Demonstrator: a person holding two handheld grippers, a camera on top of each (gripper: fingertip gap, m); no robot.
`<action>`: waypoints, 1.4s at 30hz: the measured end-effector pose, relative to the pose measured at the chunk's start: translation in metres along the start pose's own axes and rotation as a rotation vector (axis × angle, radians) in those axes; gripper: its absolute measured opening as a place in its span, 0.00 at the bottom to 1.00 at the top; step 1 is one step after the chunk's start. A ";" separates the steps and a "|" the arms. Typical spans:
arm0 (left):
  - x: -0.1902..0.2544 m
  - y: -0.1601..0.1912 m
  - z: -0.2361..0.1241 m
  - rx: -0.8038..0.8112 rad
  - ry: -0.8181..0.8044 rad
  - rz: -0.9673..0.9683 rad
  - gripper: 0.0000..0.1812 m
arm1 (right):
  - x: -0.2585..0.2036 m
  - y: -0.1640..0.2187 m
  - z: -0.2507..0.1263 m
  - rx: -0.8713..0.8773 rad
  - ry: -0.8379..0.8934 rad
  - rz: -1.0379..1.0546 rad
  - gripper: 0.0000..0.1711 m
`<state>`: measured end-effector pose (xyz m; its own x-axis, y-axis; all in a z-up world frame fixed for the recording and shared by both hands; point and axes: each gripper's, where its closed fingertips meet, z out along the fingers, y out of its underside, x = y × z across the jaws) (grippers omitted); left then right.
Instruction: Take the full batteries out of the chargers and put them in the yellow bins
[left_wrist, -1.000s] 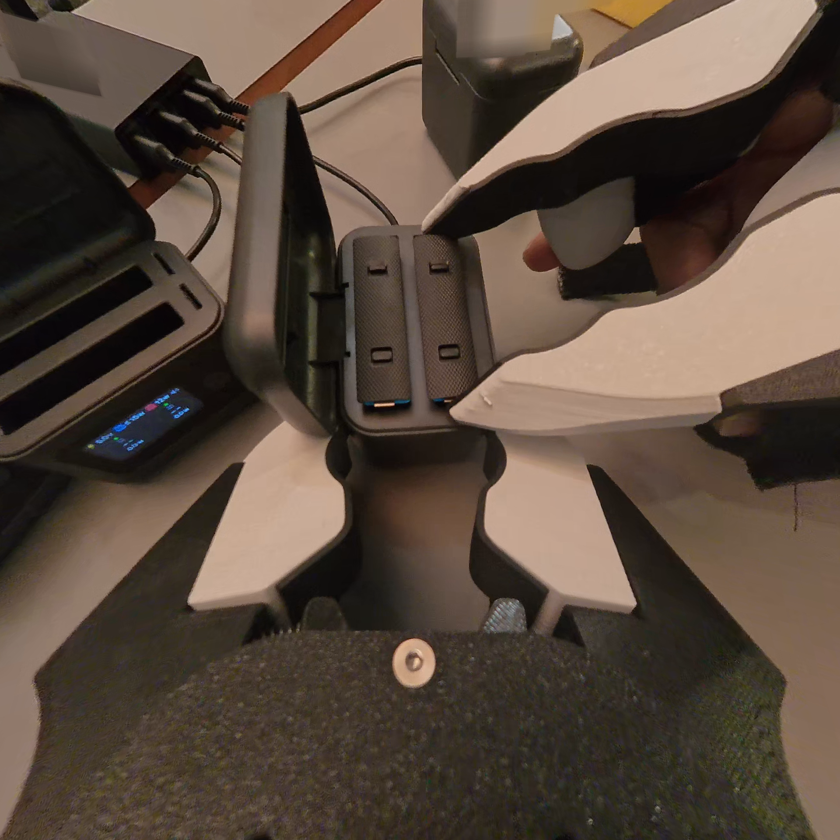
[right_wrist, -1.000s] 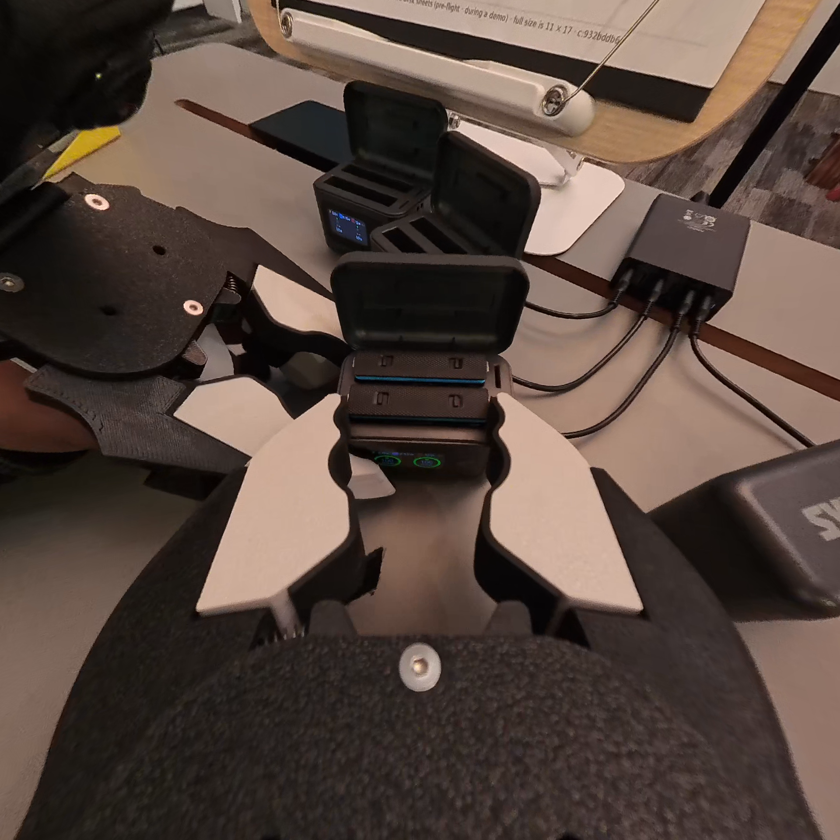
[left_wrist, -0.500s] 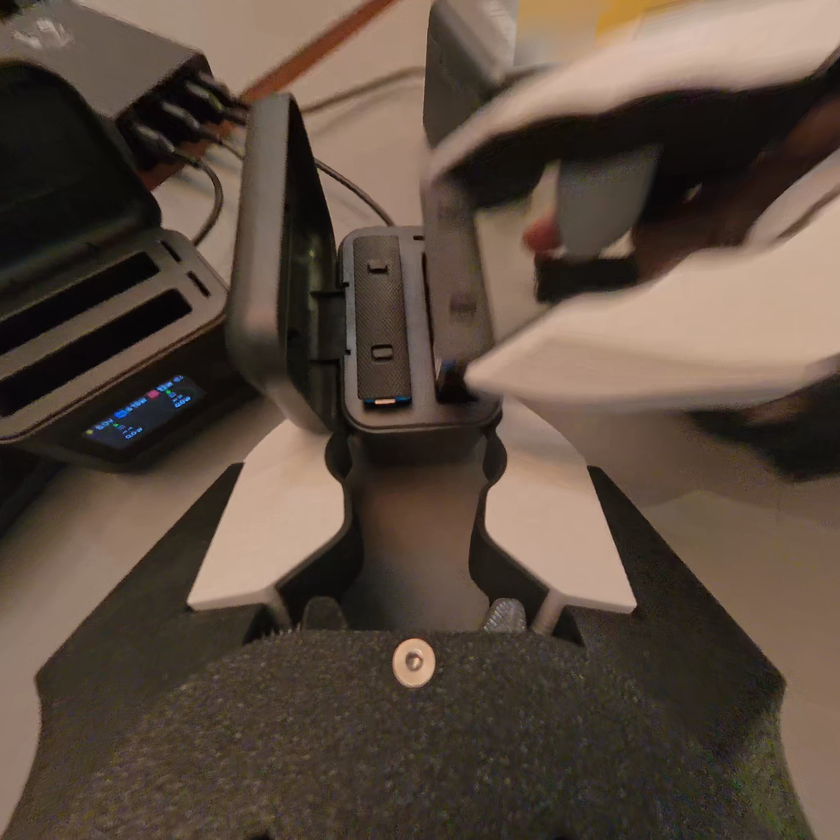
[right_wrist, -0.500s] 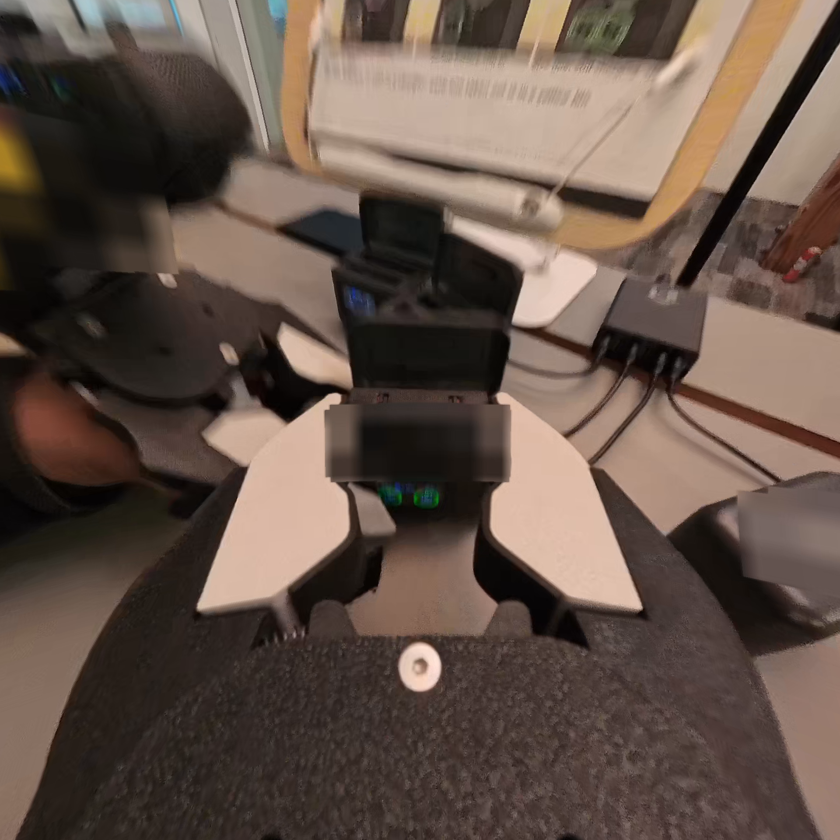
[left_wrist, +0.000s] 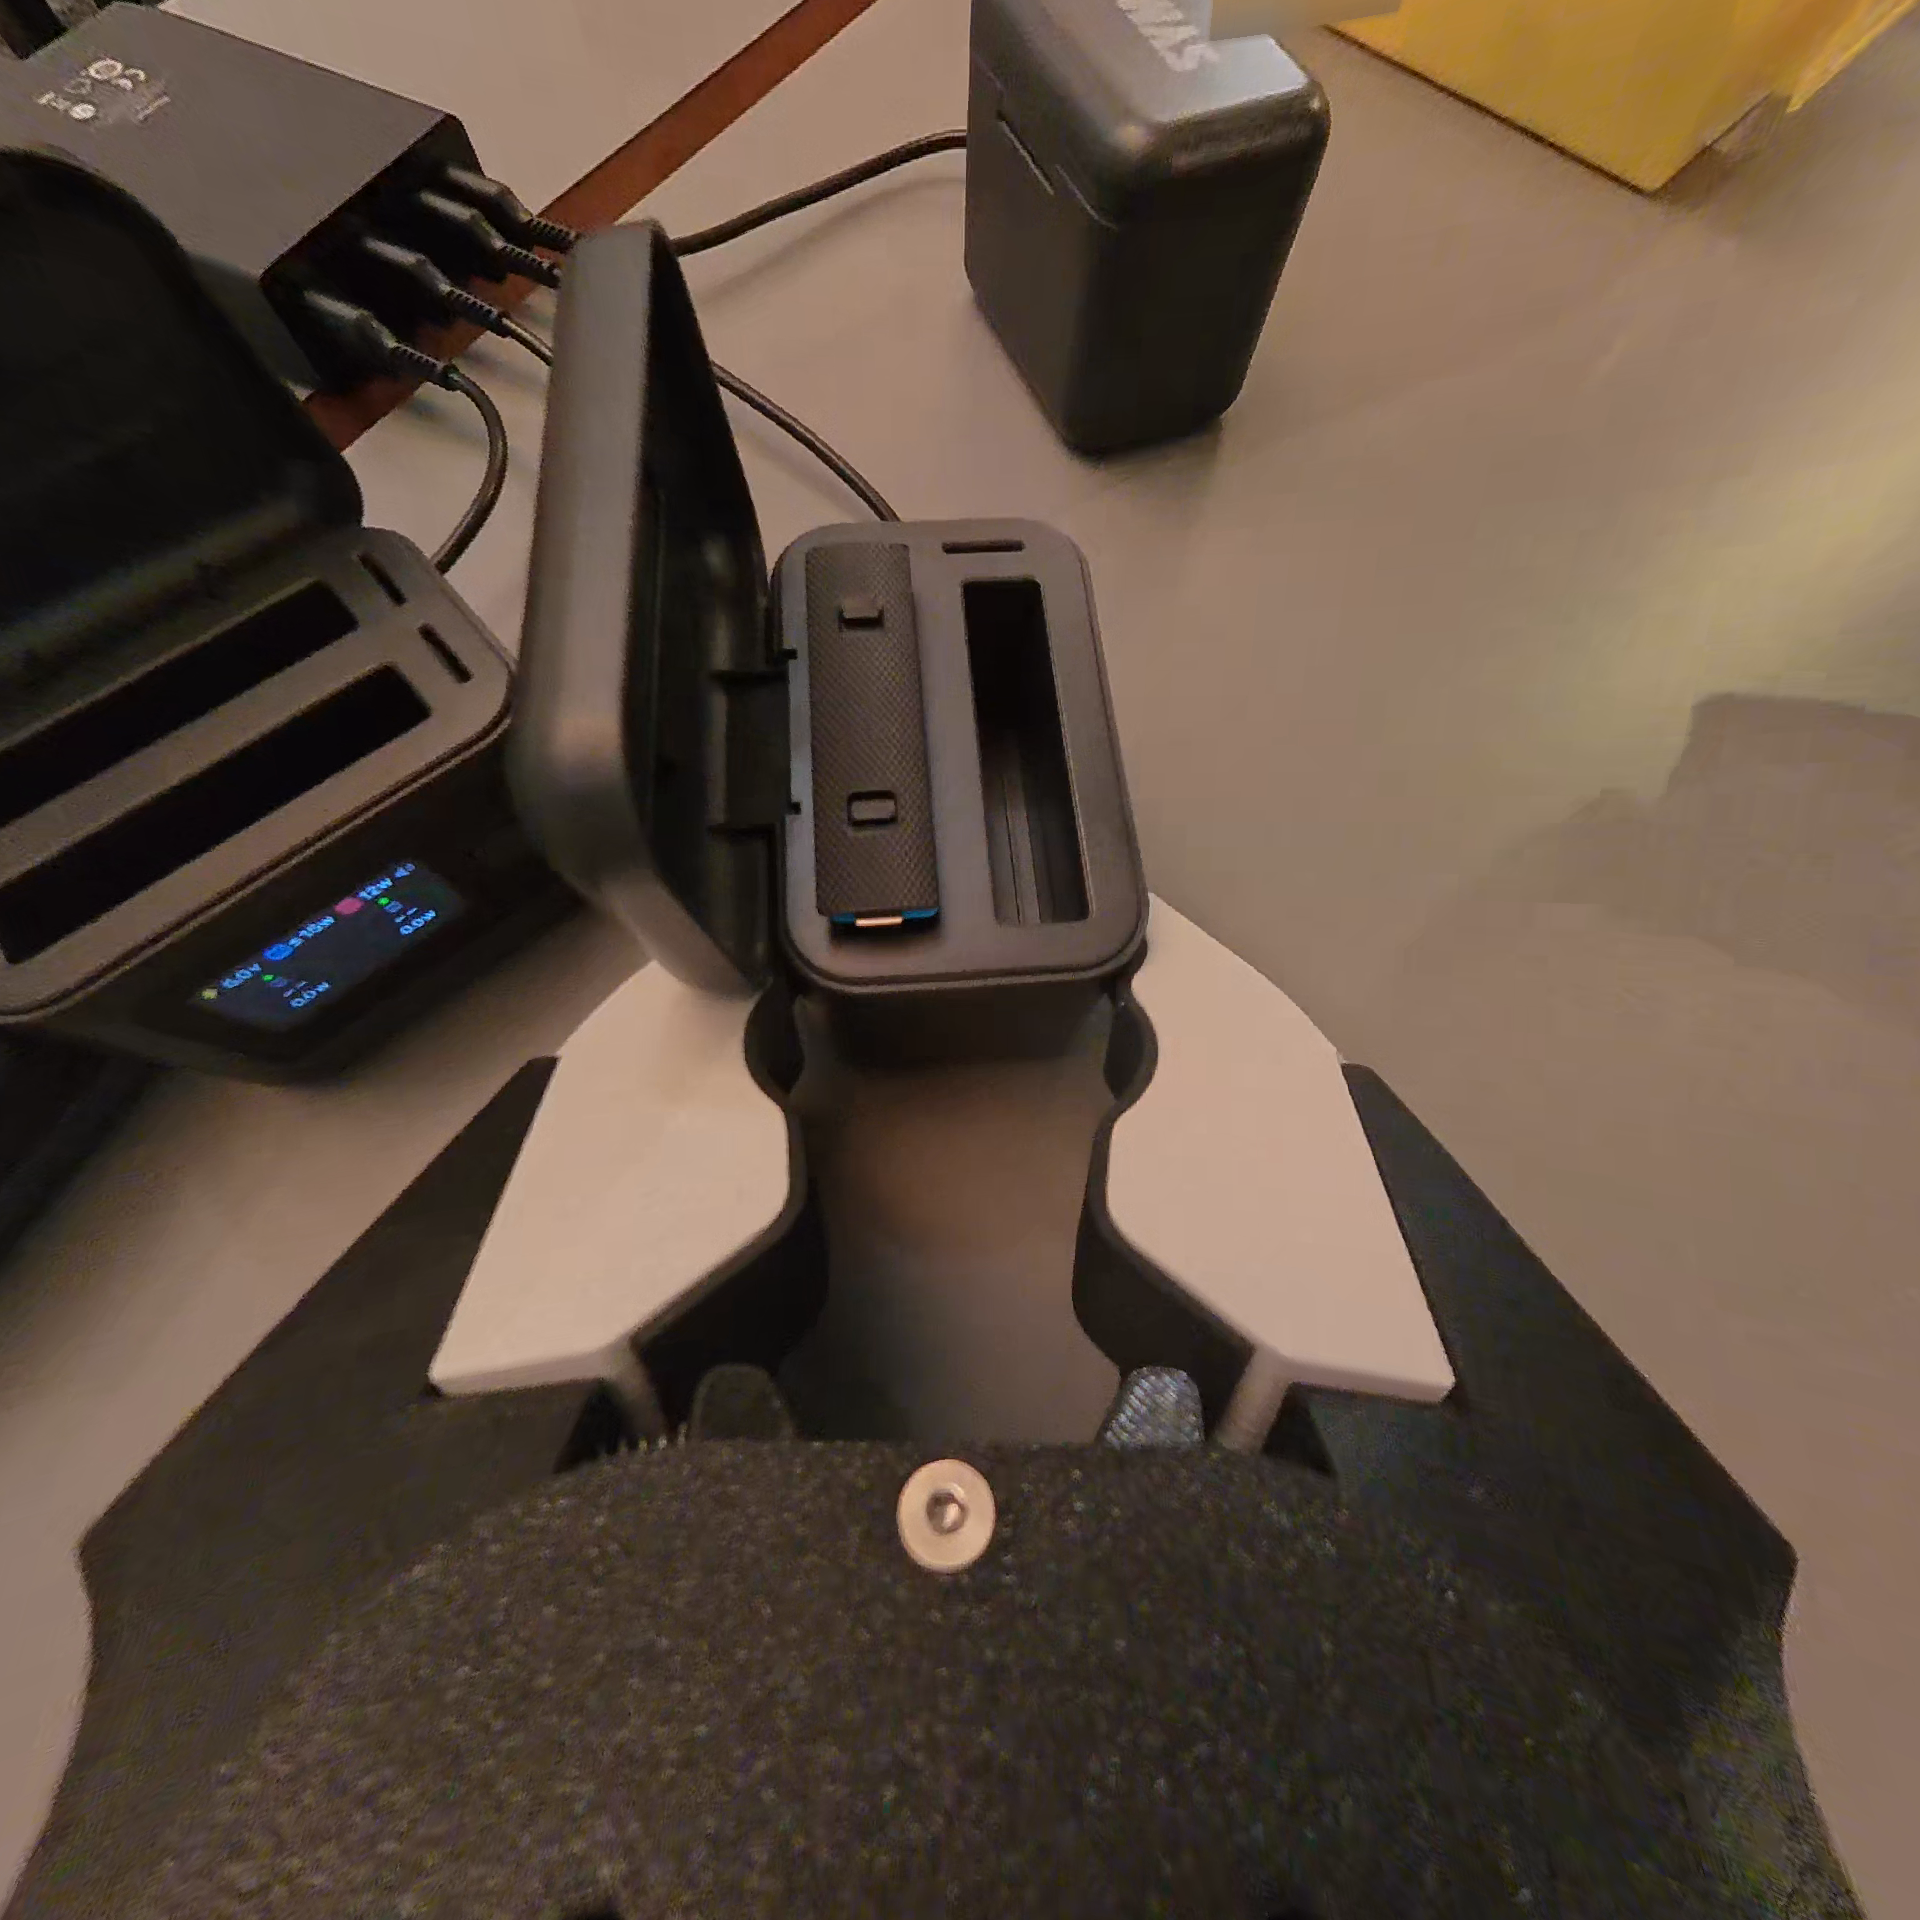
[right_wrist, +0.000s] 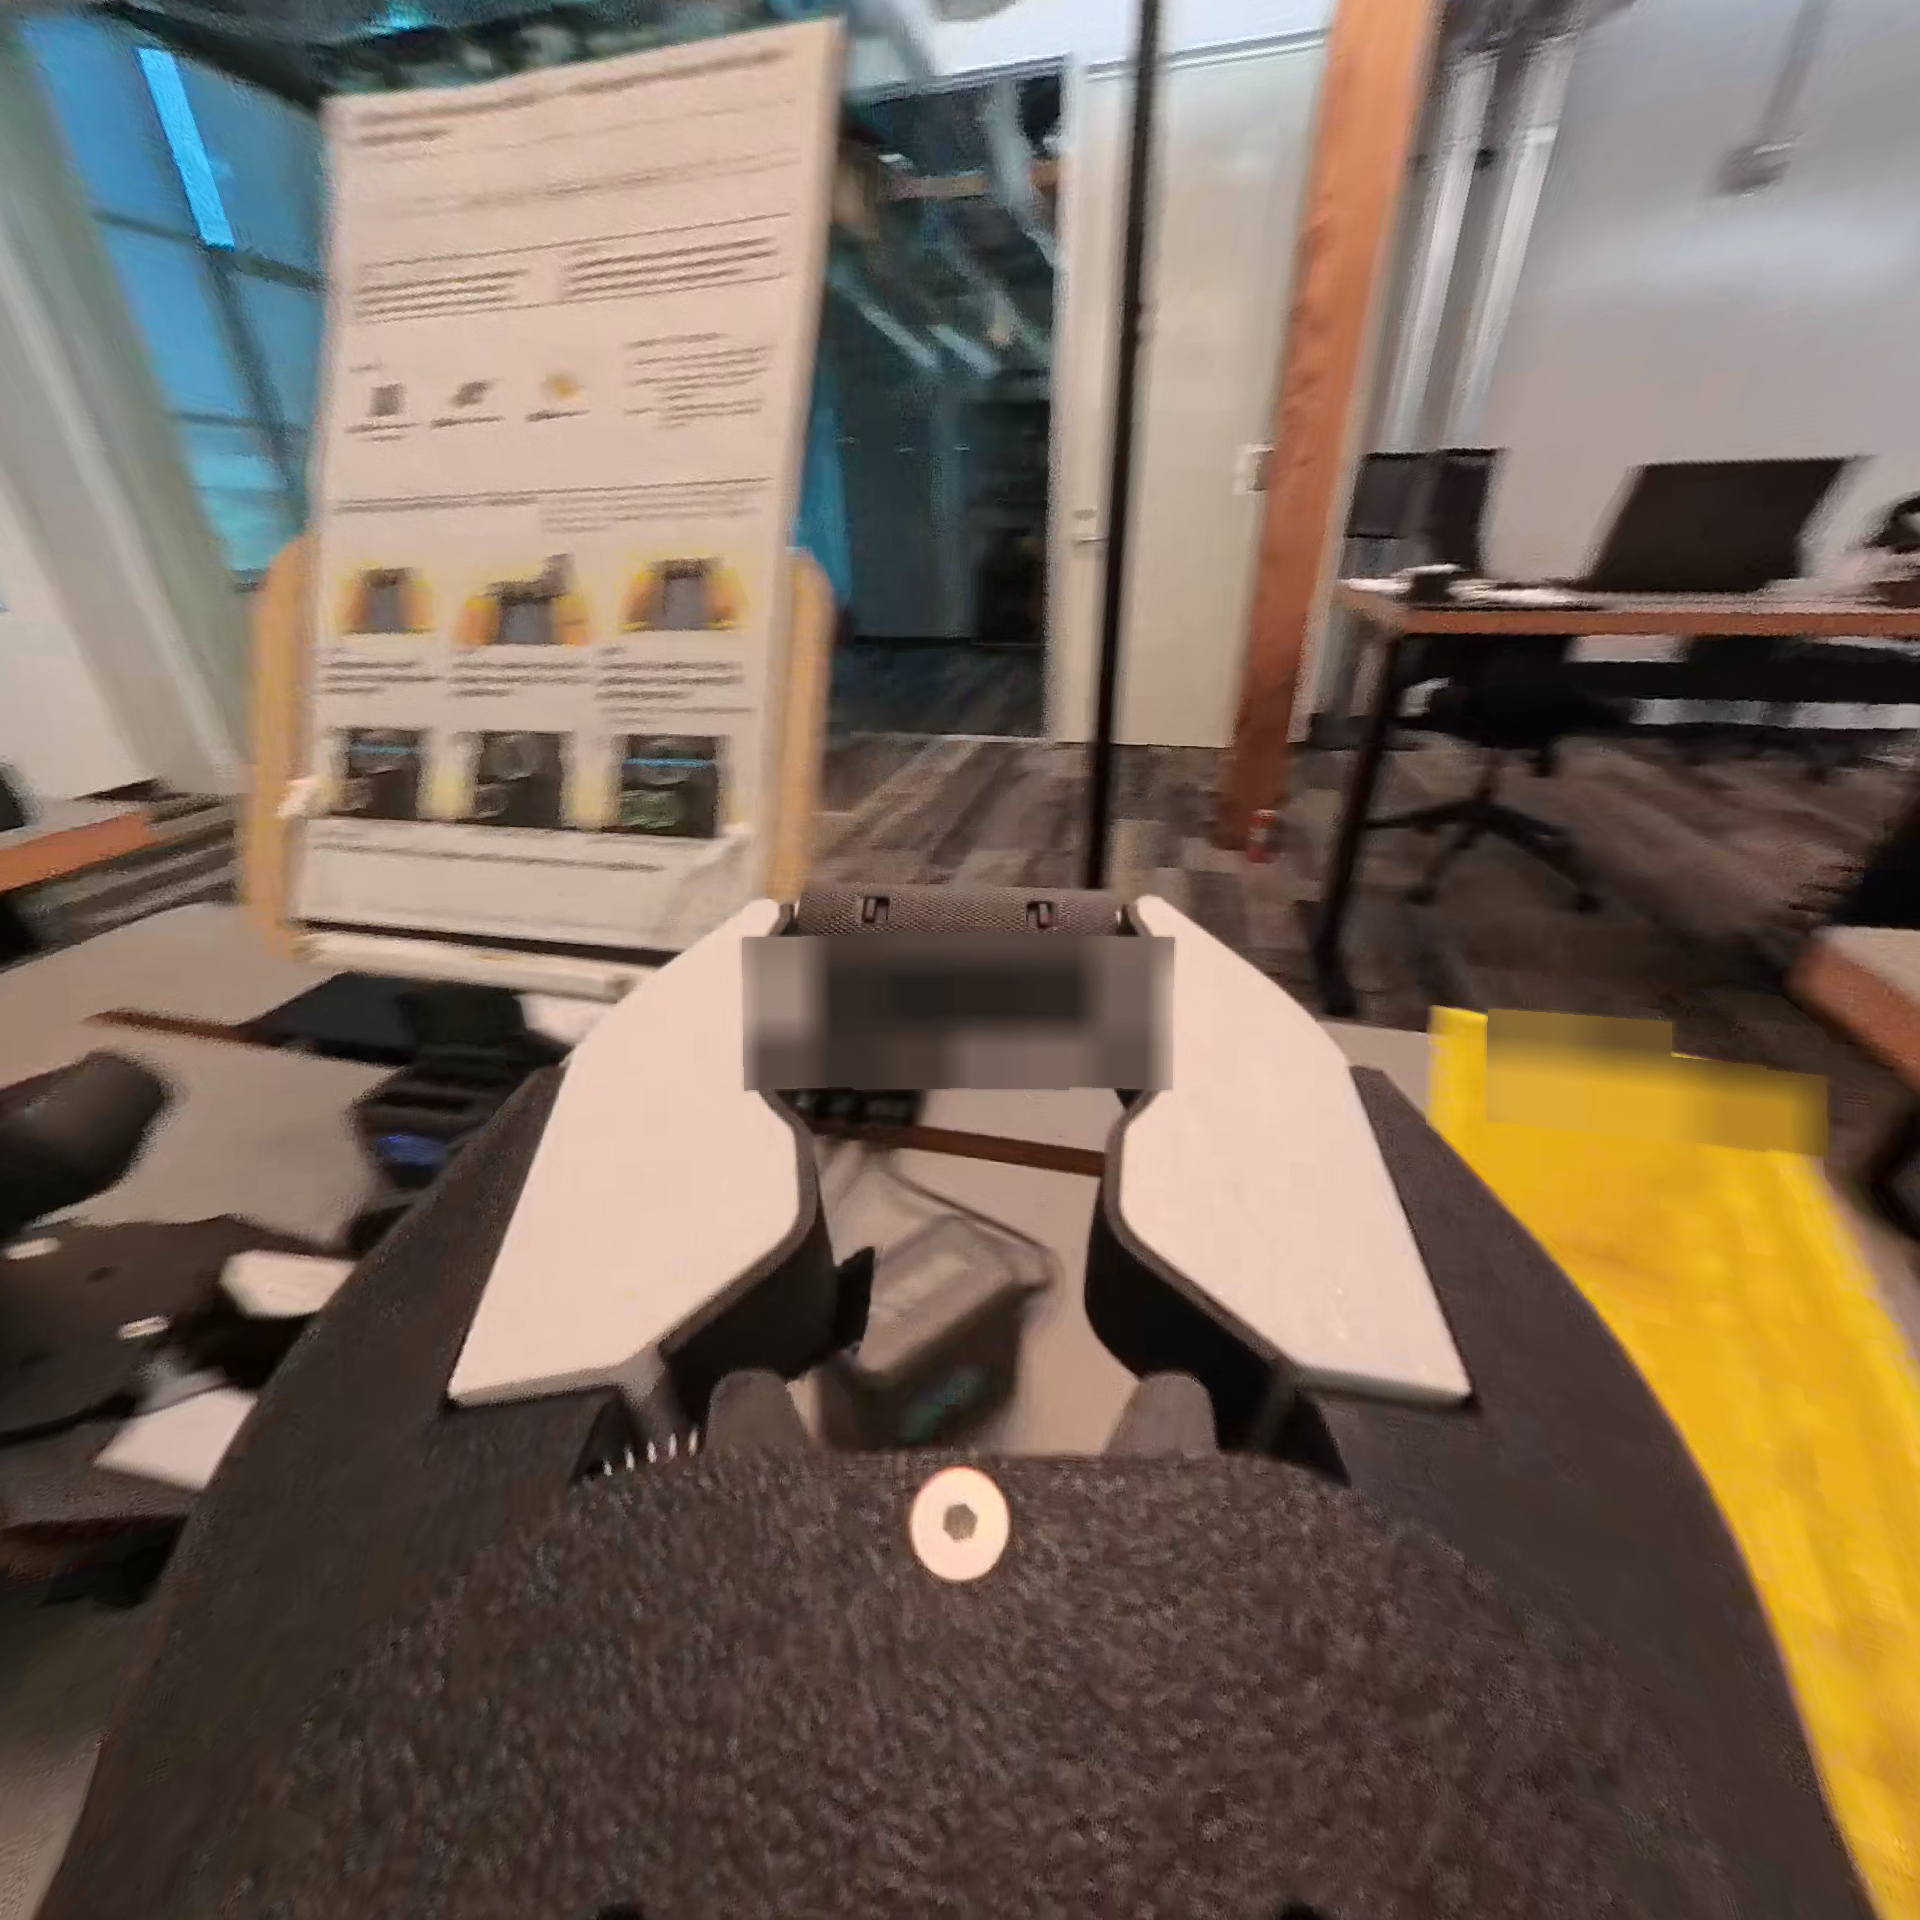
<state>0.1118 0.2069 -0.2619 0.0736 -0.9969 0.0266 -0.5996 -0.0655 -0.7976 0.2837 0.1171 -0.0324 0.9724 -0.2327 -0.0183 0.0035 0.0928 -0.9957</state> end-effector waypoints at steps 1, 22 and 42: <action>0.000 0.000 0.000 0.000 0.000 -0.001 0.32 | 0.026 0.000 -0.008 -0.011 0.067 -0.015 0.34; -0.001 0.000 0.000 -0.001 -0.002 0.002 0.32 | 0.142 0.147 -0.061 -0.393 0.425 -0.048 0.34; -0.002 0.000 -0.001 0.002 -0.005 -0.011 0.32 | 0.133 0.160 -0.089 -0.598 0.419 -0.077 0.35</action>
<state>0.1111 0.2088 -0.2614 0.0838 -0.9960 0.0321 -0.5970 -0.0760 -0.7987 0.3927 0.0153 -0.2020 0.8032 -0.5791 0.1399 -0.1763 -0.4553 -0.8727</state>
